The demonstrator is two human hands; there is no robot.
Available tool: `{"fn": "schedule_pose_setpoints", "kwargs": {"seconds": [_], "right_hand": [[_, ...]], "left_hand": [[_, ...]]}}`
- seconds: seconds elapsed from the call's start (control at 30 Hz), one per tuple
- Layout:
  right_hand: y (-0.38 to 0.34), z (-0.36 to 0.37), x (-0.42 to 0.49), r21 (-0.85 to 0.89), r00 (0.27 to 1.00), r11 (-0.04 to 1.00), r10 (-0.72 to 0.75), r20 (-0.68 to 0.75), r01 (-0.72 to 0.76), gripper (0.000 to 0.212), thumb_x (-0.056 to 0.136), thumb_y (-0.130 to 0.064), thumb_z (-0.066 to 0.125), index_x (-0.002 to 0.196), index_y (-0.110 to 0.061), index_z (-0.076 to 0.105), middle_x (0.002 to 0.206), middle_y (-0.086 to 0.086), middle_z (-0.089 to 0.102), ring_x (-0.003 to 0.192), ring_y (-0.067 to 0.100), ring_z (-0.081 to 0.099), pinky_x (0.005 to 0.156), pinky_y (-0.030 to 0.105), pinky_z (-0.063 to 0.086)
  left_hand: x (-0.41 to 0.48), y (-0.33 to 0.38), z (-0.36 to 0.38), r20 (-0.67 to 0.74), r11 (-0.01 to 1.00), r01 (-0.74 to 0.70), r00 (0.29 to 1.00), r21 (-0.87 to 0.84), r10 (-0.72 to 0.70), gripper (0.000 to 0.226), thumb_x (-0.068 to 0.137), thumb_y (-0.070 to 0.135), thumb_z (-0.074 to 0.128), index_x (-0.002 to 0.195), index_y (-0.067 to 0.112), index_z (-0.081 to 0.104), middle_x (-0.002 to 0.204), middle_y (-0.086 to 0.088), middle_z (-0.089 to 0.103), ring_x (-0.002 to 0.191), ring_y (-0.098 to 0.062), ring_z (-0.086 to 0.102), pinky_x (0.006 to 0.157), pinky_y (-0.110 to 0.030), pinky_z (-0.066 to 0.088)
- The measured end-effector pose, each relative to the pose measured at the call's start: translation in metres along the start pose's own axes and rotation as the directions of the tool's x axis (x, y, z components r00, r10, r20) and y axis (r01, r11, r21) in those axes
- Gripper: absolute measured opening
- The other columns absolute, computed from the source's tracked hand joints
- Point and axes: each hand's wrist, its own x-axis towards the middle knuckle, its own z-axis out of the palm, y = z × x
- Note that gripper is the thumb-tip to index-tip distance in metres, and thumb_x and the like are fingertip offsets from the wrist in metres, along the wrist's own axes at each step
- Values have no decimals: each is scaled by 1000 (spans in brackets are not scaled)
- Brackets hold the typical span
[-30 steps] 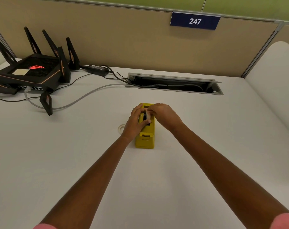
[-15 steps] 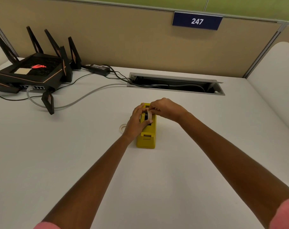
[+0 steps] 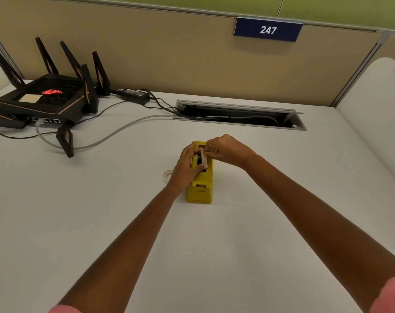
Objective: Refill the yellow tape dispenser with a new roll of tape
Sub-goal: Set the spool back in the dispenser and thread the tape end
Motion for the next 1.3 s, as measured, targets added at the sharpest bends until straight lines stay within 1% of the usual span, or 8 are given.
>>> {"fn": "schedule_pose_setpoints", "kwargs": {"seconds": [0.07, 0.27, 0.43, 0.67, 0.9, 1.03, 1.17, 1.3], "right_hand": [[0, 1, 1, 4, 1000, 1000, 12, -4, -12, 23, 91, -17, 53, 105, 0, 60, 107, 20, 67, 95, 30, 62, 77, 27, 45], [-4, 0, 0, -12, 1000, 1000, 12, 10, -12, 24, 93, -18, 49, 106, 0, 57, 107, 21, 65, 96, 31, 61, 82, 36, 50], [-9, 3, -1, -39, 1000, 999, 22, 6, -22, 27, 95, -20, 44, 108, 1, 54, 108, 21, 63, 95, 31, 59, 82, 34, 48], [-13, 8, 0, -37, 998, 997, 68, -18, -69, 28, 97, -19, 37, 111, 1, 51, 112, 21, 60, 98, 30, 57, 84, 33, 46], [-5, 5, -6, 24, 999, 999, 23, -47, -22, 28, 95, -20, 45, 115, -3, 56, 112, 20, 65, 99, 31, 61, 84, 33, 48], [-5, 5, -6, -1, 999, 1000, 9, -42, -9, 26, 94, -17, 48, 113, -3, 58, 112, 19, 66, 99, 30, 62, 85, 32, 49], [-9, 0, -3, -36, 1000, 999, 2, -11, -2, 24, 95, -17, 44, 108, -1, 57, 106, 20, 66, 93, 30, 62, 81, 33, 49], [-13, 0, -1, -102, 1000, 995, 15, 18, -13, 26, 97, -18, 38, 110, 0, 52, 109, 20, 63, 95, 30, 59, 82, 33, 48]], "left_hand": [[0, 0, 0, -2, 1000, 8, 1000, 3, -8, 58, 83, 16, 60, 133, 9, 32, 149, -10, 25, 133, -27, 32, 103, -36, 35], [-1, 1, -1, 2, 1000, 7, 1000, 1, -7, 57, 83, 16, 61, 133, 8, 33, 149, -10, 25, 134, -26, 32, 105, -37, 34], [-1, 2, 0, -4, 1000, 6, 1000, 4, -5, 54, 84, 16, 60, 131, 7, 36, 149, -9, 26, 134, -26, 31, 105, -36, 34], [-1, 2, -1, -5, 1000, 15, 1000, 0, -15, 59, 84, 17, 60, 134, 8, 31, 149, -10, 26, 133, -27, 33, 105, -37, 35], [-1, 1, -1, 1, 1000, 24, 1000, -2, -24, 63, 83, 18, 60, 137, 10, 27, 150, -10, 25, 134, -27, 32, 104, -37, 35], [0, 1, 0, -1, 1000, 27, 1000, 13, -27, 63, 83, 18, 60, 137, 10, 27, 150, -10, 25, 134, -27, 32, 104, -37, 35], [0, 1, -1, 2, 1000, 28, 1000, 9, -28, 64, 84, 18, 60, 137, 10, 26, 150, -10, 25, 134, -27, 32, 104, -36, 35], [0, 0, 0, -3, 1000, 29, 1000, -6, -29, 64, 83, 17, 60, 138, 11, 26, 149, -10, 26, 133, -27, 33, 102, -35, 35]]}}
